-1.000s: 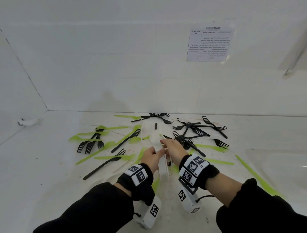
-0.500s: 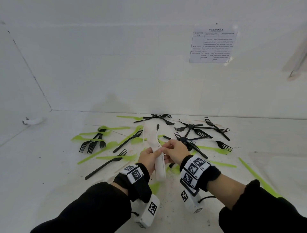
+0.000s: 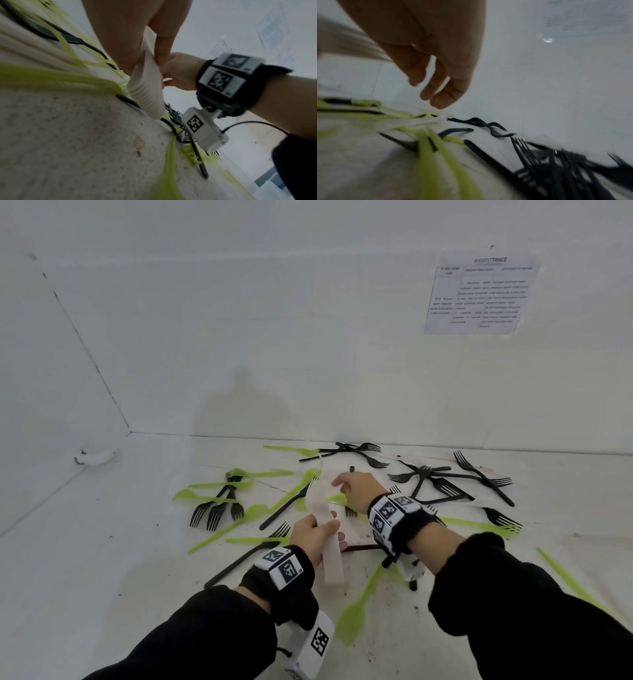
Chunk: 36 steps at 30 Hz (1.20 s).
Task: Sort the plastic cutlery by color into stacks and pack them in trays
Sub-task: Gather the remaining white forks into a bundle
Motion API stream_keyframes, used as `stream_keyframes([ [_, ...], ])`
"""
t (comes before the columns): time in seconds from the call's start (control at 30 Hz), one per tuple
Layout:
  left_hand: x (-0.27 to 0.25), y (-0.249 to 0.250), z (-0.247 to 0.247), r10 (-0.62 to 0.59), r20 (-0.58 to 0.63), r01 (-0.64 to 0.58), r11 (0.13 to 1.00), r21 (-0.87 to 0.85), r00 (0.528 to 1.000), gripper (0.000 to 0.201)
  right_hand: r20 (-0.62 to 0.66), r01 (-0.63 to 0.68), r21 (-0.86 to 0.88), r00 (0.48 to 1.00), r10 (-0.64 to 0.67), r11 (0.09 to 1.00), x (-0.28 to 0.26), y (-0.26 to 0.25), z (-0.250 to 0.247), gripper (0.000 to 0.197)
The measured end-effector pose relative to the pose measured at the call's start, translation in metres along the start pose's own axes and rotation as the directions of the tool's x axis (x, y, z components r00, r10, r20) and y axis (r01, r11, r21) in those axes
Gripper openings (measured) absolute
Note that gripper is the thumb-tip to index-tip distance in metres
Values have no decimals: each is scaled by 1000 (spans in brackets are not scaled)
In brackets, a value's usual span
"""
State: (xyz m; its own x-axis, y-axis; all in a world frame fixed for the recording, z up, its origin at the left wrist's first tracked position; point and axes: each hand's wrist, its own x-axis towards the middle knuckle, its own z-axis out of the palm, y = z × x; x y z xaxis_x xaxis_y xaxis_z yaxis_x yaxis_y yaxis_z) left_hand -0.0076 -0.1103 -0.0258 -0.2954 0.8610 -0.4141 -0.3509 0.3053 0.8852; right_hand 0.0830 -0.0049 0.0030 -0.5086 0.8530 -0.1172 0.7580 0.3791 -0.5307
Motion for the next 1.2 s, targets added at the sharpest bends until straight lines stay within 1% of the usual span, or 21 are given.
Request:
stream_keyframes([
  [0.07,4,-1,-5,-6,-14,6,1000,-1,1000,6,163,122,-183,982,-92,976,20,-2,8,54],
  [0.1,5,-2,-7,-8,-18,8,1000,0,1000,6,235,167,-282,967,-101,945,27,-2,12,56],
  [0.17,7,-2,-11,-12,-17,12,1000,3,1000,7,310,199,-444,949,-58,874,35,0,20,51],
  [0.2,9,-1,-12,-14,-15,14,1000,3,1000,9,309,198,-483,950,-46,853,38,1,22,45],
  [0.27,11,0,-12,-12,-10,12,1000,7,1000,10,244,159,-463,969,-47,872,45,3,24,36],
  [0.3,13,1,-12,-9,-7,9,1000,7,1000,9,207,126,-440,978,-36,889,48,3,23,35],
  [0.4,16,2,-11,-4,4,4,1000,7,1000,8,134,-1,-418,989,62,909,57,7,21,45],
  [0.5,17,2,-10,-9,5,9,1000,11,1000,8,77,-96,-401,987,138,911,61,11,20,47],
  [0.6,18,1,-11,-9,-5,9,1000,12,1000,8,60,-147,-366,982,181,919,66,12,21,36],
  [0.67,19,0,-13,-7,-10,7,1000,10,1000,8,-10,-218,-307,974,227,926,69,12,19,34],
  [0.73,19,0,-15,-4,-11,4,1000,7,1000,8,-122,-320,-173,945,302,931,74,14,12,35],
  [0.8,19,-1,-16,-5,-12,5,1000,2,1000,9,-174,-373,-48,917,360,927,77,17,4,33],
  [0.9,20,-2,-18,-4,-18,4,1000,0,1000,9,-194,-360,75,910,367,930,83,17,1,28],
  [0.97,21,-2,-19,2,-15,-2,1000,4,1000,9,-230,-344,34,911,342,938,86,13,5,30],
  [1.03,21,-2,-19,7,-18,-7,1000,12,1000,9,-262,-269,-38,932,250,962,91,11,10,33],
  [1.1,22,-2,-20,5,-20,-5,1000,17,1000,8,-205,-187,-26,963,177,982,97,9,15,35],
  [1.13,23,-3,-21,2,-20,-2,1000,21,1000,8,-148,-178,-27,974,172,984,100,10,18,37],
  [1.2,25,-4,-22,-9,-26,10,999,38,1000,8,-12,-183,-105,983,183,978,103,12,25,43],
])
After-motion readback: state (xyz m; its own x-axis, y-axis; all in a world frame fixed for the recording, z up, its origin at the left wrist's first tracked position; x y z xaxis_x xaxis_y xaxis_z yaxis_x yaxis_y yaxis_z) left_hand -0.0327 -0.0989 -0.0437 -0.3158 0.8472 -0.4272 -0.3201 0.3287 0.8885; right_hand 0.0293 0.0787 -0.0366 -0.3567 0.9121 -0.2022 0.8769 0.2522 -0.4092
